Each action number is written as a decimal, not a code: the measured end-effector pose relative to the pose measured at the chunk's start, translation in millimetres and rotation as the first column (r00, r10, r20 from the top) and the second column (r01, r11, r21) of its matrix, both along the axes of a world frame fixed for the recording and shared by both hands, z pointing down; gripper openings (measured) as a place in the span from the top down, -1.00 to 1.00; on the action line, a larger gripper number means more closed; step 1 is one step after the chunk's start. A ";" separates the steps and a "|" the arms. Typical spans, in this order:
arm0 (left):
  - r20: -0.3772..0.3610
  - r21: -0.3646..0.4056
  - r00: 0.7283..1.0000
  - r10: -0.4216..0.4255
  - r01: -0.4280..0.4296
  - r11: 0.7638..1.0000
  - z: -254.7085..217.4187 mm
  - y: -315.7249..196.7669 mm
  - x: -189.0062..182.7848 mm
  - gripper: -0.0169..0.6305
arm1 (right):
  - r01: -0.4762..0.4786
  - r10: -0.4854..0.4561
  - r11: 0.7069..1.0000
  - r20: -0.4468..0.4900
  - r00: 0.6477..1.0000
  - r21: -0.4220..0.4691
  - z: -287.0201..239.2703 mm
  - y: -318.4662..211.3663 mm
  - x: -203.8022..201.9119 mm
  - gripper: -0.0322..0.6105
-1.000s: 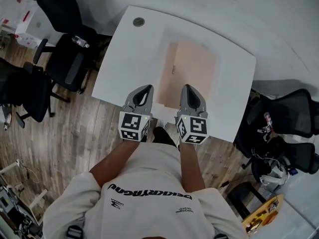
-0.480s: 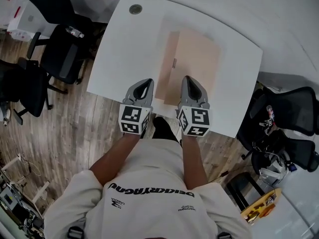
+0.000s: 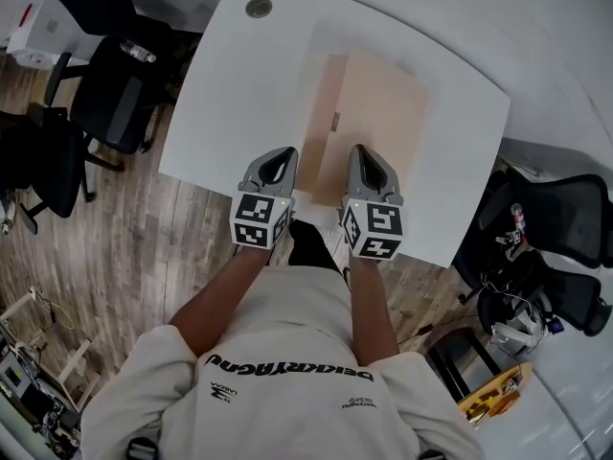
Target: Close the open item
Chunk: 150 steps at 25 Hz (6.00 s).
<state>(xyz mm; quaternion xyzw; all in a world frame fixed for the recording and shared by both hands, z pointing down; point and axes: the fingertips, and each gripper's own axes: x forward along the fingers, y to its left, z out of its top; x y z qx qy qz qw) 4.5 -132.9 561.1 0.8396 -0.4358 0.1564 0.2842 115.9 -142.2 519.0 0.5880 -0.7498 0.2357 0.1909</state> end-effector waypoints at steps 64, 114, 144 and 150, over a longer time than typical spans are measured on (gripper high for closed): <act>-0.055 -0.185 0.998 0.028 -0.037 0.982 52.8 3.8 16.0 0.94 | 0.098 -0.082 0.959 0.072 0.994 -0.266 87.7 16.0 -28.8 0.89; -0.052 -0.187 0.998 0.031 -0.041 0.982 48.9 -0.4 16.2 0.94 | 0.159 -0.139 0.932 0.082 0.987 -0.325 88.4 16.2 -36.8 0.89; -0.053 -0.089 0.998 0.046 -0.051 0.995 -2.5 7.6 21.1 0.94 | 0.160 -0.151 0.969 0.058 0.987 -0.187 40.1 25.6 -32.2 0.90; -0.058 -0.062 0.997 0.049 -0.053 0.997 -17.3 12.0 20.7 0.94 | 0.140 -0.134 0.981 0.055 0.989 -0.130 23.3 28.4 -28.6 0.90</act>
